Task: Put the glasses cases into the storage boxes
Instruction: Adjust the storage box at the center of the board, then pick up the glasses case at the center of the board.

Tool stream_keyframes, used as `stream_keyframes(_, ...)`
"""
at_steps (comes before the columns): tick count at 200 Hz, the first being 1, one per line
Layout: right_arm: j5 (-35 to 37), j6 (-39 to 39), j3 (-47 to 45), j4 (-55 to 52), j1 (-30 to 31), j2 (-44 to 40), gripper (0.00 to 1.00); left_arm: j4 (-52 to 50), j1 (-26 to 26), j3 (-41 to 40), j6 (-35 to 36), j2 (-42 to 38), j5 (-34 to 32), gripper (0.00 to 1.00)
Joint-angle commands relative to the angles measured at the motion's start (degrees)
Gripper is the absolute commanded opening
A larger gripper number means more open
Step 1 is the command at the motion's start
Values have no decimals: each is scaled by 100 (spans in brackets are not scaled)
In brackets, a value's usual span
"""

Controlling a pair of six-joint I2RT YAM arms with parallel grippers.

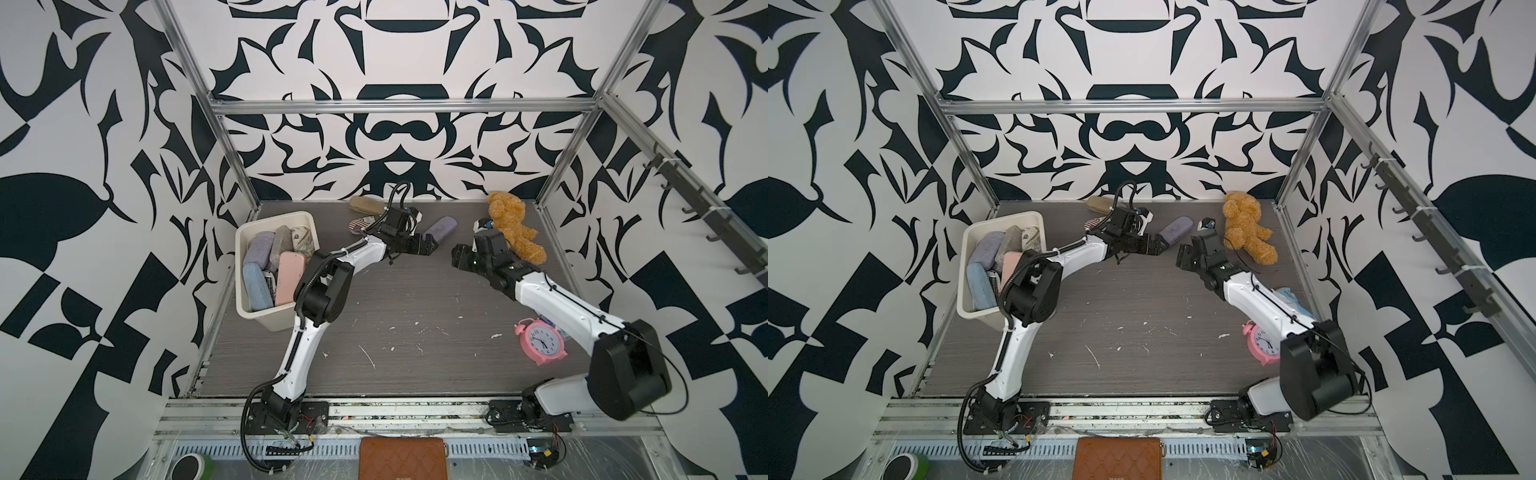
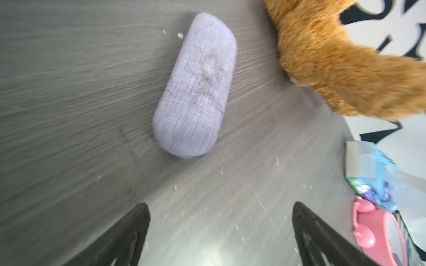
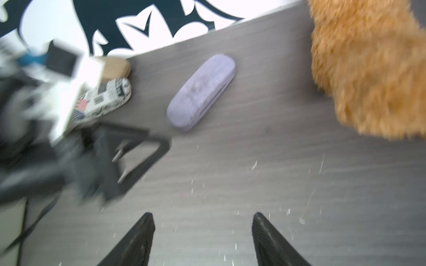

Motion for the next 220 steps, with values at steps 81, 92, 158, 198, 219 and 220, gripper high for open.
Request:
stream_keyframes(81,170,-103,3706,-1291,-121,3406,89,117,-122,-2511,-103,-3888,-7,99)
stream_keyframes(92,156,-12,4019,-1370,-138,3685,89,-46,-121,-2682,-41,-4238,-86,99)
stream_keyframes(158,841,673,6003,-2536,-183,5134,100,-497,-122,-3734,-30,-5779,-527,99)
stream_keyframes(198,983,681,6086,-2789,-178,5413,87,-817,-120,-4005,28,-6347,-830,99)
stream_keyframes(219,892,564,5736,-2457,-183,5171,81,-1206,-122,-3979,61,-6554,-1218,99)
stream_keyframes(220,885,560,5730,-2453,-183,5160,80,-1233,-122,-3967,61,-6562,-1257,99)
